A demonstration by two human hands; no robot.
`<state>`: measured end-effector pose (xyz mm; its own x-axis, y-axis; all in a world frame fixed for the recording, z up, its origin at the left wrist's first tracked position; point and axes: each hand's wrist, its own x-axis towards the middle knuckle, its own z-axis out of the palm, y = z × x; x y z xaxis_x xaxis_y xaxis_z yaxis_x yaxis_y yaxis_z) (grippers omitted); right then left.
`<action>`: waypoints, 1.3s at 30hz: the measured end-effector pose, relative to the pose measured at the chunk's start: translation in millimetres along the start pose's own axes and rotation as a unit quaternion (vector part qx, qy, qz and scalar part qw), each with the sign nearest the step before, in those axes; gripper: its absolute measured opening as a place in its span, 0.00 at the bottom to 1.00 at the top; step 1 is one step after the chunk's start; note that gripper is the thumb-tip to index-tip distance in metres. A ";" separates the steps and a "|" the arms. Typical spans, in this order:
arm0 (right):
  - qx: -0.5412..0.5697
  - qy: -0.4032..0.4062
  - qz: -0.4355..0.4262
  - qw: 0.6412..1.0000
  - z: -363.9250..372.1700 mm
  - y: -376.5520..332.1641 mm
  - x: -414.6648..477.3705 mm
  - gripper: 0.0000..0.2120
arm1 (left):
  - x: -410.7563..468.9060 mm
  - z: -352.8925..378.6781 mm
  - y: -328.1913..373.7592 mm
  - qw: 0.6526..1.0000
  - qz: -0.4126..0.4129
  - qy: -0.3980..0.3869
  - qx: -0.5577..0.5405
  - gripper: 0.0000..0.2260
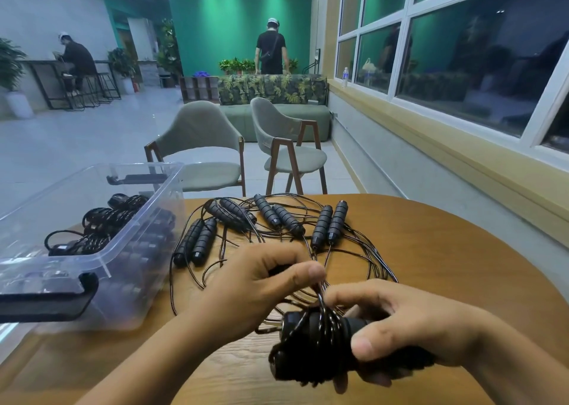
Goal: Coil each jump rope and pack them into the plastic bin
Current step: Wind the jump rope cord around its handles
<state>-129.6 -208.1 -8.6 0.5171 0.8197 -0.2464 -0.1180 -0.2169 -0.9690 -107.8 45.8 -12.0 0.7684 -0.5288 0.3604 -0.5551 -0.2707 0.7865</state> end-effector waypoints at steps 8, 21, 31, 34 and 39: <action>0.062 0.030 -0.090 0.994 13.4 0.0 6.4 0.39 | -2.0 15.5 -1.3 0.988 -0.005 0.154 -0.019 0.18; 0.125 0.213 -0.181 0.952 11.0 0.1 7.0 0.29 | -0.2 27.4 -4.2 0.985 -0.082 0.137 0.067 0.16; 0.147 0.332 -0.222 0.905 5.2 -0.5 12.0 0.24 | 0.9 19.4 -3.4 0.981 -0.078 0.097 0.146 0.09; 0.150 0.371 -0.209 0.892 2.6 2.7 14.4 0.23 | 1.2 19.9 -2.2 0.976 -0.075 0.068 0.192 0.09; 0.081 0.434 -0.149 0.885 1.4 2.9 17.8 0.23 | -1.7 19.7 5.0 0.962 -0.052 0.021 0.266 0.07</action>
<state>-122.0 -193.4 -15.8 0.9938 0.0965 0.0557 0.0484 0.0771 -0.9959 -118.2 29.5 -18.5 0.8344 -0.4473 0.3221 -0.5508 -0.6996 0.4552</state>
